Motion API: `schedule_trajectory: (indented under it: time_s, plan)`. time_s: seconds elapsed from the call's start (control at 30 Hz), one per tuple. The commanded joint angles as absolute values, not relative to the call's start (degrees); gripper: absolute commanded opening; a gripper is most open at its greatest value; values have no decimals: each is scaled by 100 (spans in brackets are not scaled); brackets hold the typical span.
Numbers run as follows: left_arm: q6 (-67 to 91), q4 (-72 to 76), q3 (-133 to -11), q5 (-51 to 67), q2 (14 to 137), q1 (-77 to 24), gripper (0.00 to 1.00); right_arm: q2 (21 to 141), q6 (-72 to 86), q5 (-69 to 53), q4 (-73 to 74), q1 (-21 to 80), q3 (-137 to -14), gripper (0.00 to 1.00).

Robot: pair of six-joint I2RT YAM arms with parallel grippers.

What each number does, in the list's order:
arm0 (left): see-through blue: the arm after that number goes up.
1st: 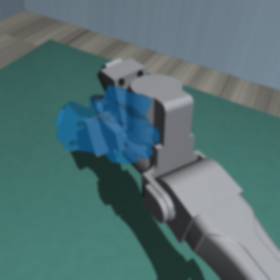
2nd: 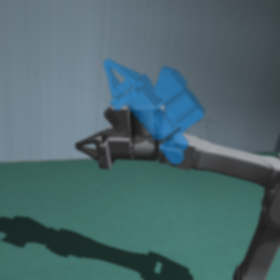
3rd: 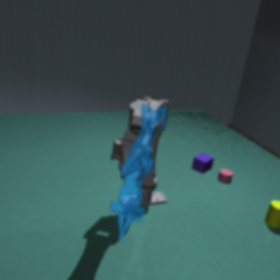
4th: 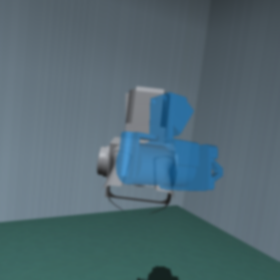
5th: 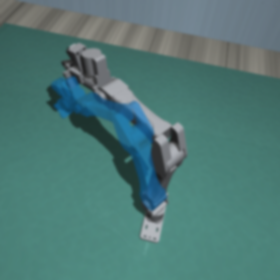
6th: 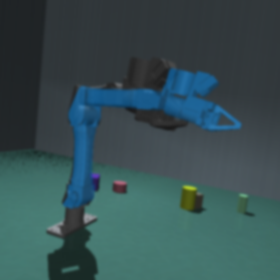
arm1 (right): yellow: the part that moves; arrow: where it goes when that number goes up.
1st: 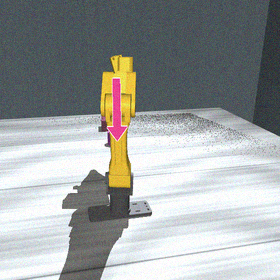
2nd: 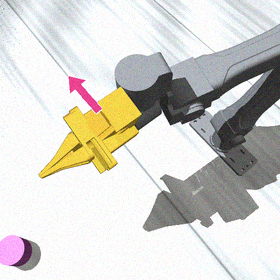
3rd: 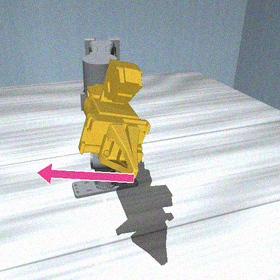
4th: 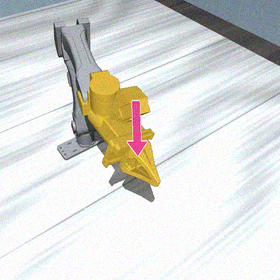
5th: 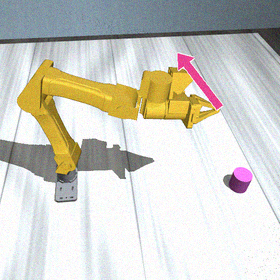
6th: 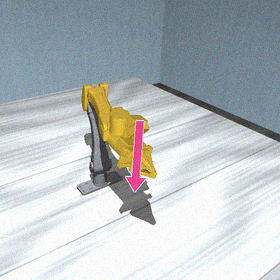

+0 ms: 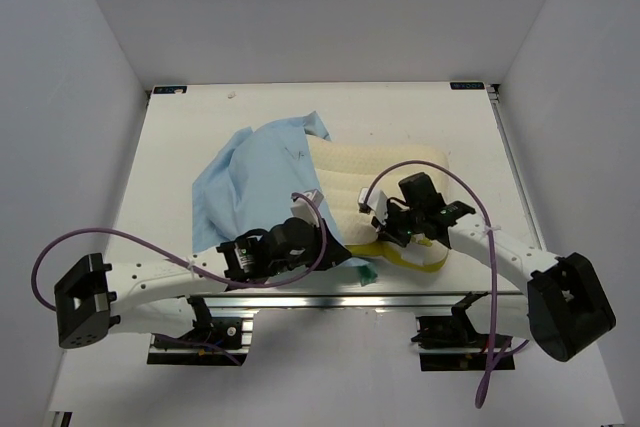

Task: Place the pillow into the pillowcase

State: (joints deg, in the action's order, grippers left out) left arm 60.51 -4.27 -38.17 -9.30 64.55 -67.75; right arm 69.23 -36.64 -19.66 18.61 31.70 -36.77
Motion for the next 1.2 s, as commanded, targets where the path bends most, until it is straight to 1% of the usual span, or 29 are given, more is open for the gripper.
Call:
schedule_trajectory:
  time_s: [0.0,0.07,0.13,0.17,0.33,0.4,0.43,0.57,0.6,0.67,0.7,0.77,0.8,0.87,0.9,0.93,1.0,1.03,1.13,1.17]
  plan:
    - [5968,-88,-4271,-502,6582,-6890,0,7163,-3261,-2117,1371,3357,-3919,0]
    - [5889,-44,-4455,-431,6758,-6917,0,7146,-3051,-2635,1502,3497,-4288,0]
    - [5784,-44,-4683,-396,7030,-6917,0,7119,-2840,-2995,1695,3787,-4760,0]
    - [5740,-44,-4763,-404,7110,-6917,0,7119,-2769,-3380,1775,3988,-4938,0]
    - [5528,-44,-5220,-440,7619,-6917,0,7032,-2374,-4427,1846,4307,-5668,0]
    - [5554,-44,-5221,-387,7681,-6917,0,7022,-2294,-4456,1785,4307,-5722,0]
    - [5572,200,-5168,-291,7716,-6926,0,7040,-2285,-4308,1715,4307,-5661,0]
    - [5765,536,-4782,-36,7699,-6917,0,7338,-2478,-3850,1538,4298,-5055,0]
    - [5792,562,-4659,-9,7699,-6917,0,7417,-2513,-3789,1512,4289,-4854,13]
    - [5862,589,-4544,26,7656,-6943,0,7488,-2531,-3744,1503,4219,-4694,33]
    - [5906,580,-4422,166,7612,-6943,0,7471,-2618,-3744,1599,4184,-4606,44]
    - [5959,475,-4290,150,7411,-6978,0,7269,-2750,-3657,1748,4009,-4570,54]
    - [6002,414,-4219,115,7305,-6970,7,7155,-2821,-3595,1819,3921,-4562,61]
    - [6021,124,-4052,62,7033,-6979,23,6795,-3040,-3463,2073,3510,-4658,66]
    - [6012,36,-4043,-234,6701,-6979,32,6568,-3154,-3445,2205,3359,-4737,69]
    - [5977,-374,-4086,-342,6523,-6979,45,6470,-3364,-3419,2484,3210,-4946,71]
    - [5828,-763,-4262,-736,6059,-6979,54,6268,-3532,-3428,2732,2875,-5176,75]
    - [5758,-1139,-4541,-886,5934,-6979,58,6232,-3655,-3436,2951,2787,-5394,75]
    - [5407,-1886,-5069,-1456,5731,-6979,62,6179,-3674,-3428,3111,2602,-5668,76]
    - [5249,-2081,-5463,-1616,5739,-6979,64,6205,-3421,-3367,2946,2541,-5765,78]
